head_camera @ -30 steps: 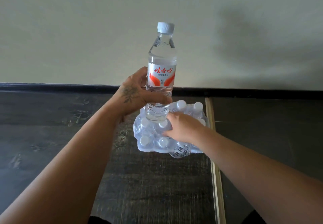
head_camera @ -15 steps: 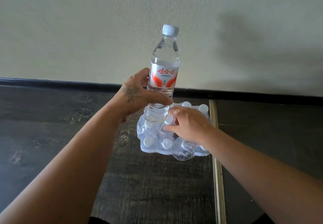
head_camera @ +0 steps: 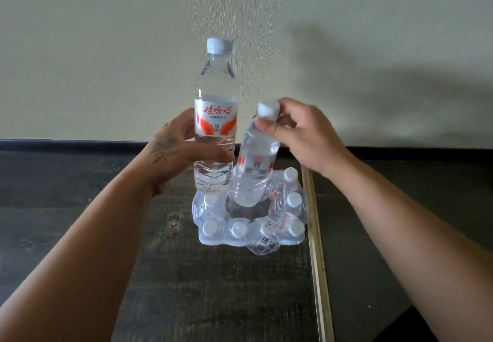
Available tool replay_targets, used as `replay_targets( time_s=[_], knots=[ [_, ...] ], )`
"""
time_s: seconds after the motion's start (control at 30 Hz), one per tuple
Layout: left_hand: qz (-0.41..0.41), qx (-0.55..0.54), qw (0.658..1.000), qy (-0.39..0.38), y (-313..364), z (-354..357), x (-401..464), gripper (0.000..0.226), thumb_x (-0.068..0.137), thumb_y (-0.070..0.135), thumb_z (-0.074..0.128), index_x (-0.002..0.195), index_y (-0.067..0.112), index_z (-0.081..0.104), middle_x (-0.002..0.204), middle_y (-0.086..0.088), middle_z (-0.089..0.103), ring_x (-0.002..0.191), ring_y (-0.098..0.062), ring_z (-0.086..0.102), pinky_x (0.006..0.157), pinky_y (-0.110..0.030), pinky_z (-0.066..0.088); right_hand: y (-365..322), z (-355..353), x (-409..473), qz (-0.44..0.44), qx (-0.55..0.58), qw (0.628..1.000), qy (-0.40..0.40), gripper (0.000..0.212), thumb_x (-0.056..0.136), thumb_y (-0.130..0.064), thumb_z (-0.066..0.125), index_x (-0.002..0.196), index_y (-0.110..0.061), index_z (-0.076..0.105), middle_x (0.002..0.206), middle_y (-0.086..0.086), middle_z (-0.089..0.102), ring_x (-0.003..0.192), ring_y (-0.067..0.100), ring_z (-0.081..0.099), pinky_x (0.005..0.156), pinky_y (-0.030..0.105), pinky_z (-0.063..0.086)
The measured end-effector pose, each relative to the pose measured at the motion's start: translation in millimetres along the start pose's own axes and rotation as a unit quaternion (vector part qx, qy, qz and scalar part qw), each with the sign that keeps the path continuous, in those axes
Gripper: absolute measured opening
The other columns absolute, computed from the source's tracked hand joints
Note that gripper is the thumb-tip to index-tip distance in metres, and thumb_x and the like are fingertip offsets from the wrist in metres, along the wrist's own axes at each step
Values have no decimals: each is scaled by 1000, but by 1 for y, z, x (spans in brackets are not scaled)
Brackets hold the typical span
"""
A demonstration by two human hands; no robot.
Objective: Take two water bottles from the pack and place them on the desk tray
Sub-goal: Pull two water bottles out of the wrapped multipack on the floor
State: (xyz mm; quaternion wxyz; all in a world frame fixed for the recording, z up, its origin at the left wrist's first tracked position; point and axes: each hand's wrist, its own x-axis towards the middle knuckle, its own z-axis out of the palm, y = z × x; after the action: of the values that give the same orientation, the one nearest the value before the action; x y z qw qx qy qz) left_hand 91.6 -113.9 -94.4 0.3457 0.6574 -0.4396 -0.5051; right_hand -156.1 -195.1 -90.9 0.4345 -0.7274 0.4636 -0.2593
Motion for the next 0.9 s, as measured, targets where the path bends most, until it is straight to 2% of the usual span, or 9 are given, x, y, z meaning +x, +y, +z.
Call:
replay_targets(
  time_s=[0.1,0.2,0.33,0.43,0.6,0.7,0.73,0.8,0.9],
  knots=[
    [-2,-11,1000,-2,-1,3,-2,78,65,7,98,136,23,69,122,-3,86,114,-24,82,105,-54,62,-24,-16,9,-28,34,999,24,31,93,-44,74,106,-16,72,86,-15,76,75,1,63,76,34,50],
    [5,-20,1000,-6,1,8,-3,78,72,-4,96,140,21,66,123,-5,85,113,-25,82,101,-50,63,-37,-20,13,-54,1,998,34,29,93,-45,71,103,-17,69,82,-23,73,75,0,64,76,36,51],
    [20,-39,999,-17,2,14,-2,75,74,-10,91,137,20,66,118,-4,87,106,-18,84,88,-38,63,-30,-13,11,-77,-75,993,40,38,98,-38,73,110,-2,68,106,17,75,100,36,69,92,50,54],
    [36,-46,998,-35,0,16,-1,78,67,-4,95,134,23,67,114,-2,88,106,-16,85,82,-27,67,-22,-9,7,-63,-96,993,30,34,99,-36,74,111,-4,68,109,16,74,103,35,69,94,52,55],
    [46,-33,997,-45,-1,21,3,80,73,-7,94,141,19,64,120,-8,85,111,-23,83,97,-43,67,-12,-6,7,-45,-96,994,36,30,99,-36,74,114,-10,69,110,6,75,103,22,69,89,32,51],
    [49,-26,997,-56,-4,24,5,78,73,-6,95,141,18,63,120,-9,86,110,-25,84,96,-43,69,-7,-4,6,-30,-75,996,46,25,99,-36,75,113,-17,68,107,-9,74,98,-2,66,82,5,44],
    [51,-25,997,-57,-5,25,6,78,73,-5,95,140,18,63,120,-9,86,109,-24,84,95,-43,70,-5,-3,5,-23,-62,997,46,23,99,-37,75,113,-22,67,105,-16,73,97,-10,65,83,2,42],
    [55,-23,996,-60,-6,26,7,79,73,-3,96,140,20,63,120,-8,85,109,-23,84,94,-44,70,-1,-2,4,-10,-37,999,37,27,98,-43,73,116,-25,65,105,-22,71,102,-11,65,91,14,48],
    [56,-23,996,-61,-8,27,9,79,71,2,97,138,24,64,120,-6,85,109,-22,84,93,-42,69,4,-2,1,22,33,999,-3,46,93,-59,66,126,-28,61,116,-14,75,114,9,72,102,44,58]
  ],
)
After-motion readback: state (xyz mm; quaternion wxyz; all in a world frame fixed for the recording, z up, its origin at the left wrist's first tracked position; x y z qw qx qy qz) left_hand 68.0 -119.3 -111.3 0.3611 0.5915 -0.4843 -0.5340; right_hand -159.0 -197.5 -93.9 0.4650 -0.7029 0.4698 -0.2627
